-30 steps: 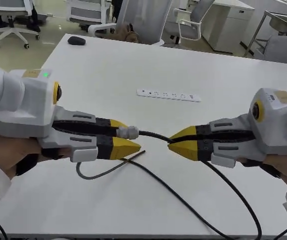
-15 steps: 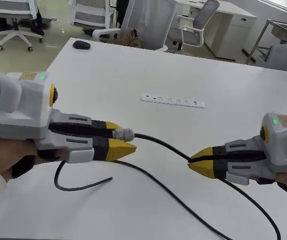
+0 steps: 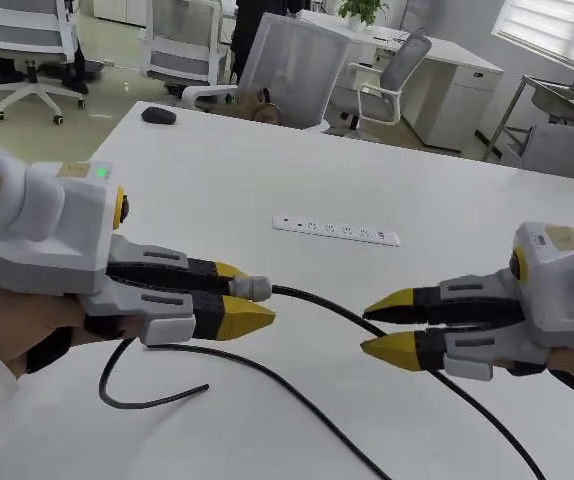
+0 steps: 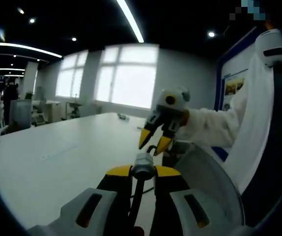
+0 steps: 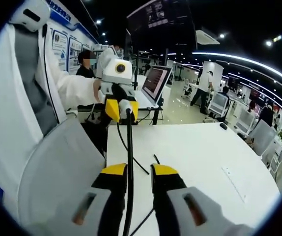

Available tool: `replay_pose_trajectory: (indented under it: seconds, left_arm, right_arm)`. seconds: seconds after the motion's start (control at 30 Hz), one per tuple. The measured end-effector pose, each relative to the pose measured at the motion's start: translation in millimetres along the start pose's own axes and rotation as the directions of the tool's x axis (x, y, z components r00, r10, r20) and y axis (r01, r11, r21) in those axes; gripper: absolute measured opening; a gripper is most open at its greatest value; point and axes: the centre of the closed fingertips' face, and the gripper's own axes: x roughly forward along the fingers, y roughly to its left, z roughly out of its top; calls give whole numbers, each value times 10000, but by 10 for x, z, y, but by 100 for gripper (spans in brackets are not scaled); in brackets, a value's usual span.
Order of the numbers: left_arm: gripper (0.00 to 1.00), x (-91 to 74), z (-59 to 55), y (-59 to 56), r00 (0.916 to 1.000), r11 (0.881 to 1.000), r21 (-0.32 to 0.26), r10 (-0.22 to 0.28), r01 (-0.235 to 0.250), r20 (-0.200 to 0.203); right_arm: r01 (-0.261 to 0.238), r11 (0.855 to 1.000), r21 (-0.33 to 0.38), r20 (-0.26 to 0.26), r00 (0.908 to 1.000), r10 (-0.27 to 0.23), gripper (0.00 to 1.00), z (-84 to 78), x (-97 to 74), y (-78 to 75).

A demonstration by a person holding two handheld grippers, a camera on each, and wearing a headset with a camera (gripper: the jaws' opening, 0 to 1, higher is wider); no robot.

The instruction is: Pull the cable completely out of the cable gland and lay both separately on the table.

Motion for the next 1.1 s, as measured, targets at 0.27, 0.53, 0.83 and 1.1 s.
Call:
replay_pose_trajectory:
  seconds: [0.27,0.53,0.83,1.1]
  left_arm:
    - [18,170,-83,-104,9993,9996,-124,-255,252,-268]
    - [18,235,-65,-181,9984,9988,-65,-490,488,-292]
    - [18,264,-99,-193,9981,9989,-22,-464,463,-407]
    - [18,291,-103,-185,9980,9991,11,-425,426,-458]
  right_arm:
    - [-356,9979,-532,678,9969,392,17,253,163,122]
    - [-632,9949,-785,542,9962,675,10,206,272,197]
    - [-736,9940,-810,691,9945,793,3,204,251,221]
    - [-736,9948,-705,778,9938,791,3,144,217,205]
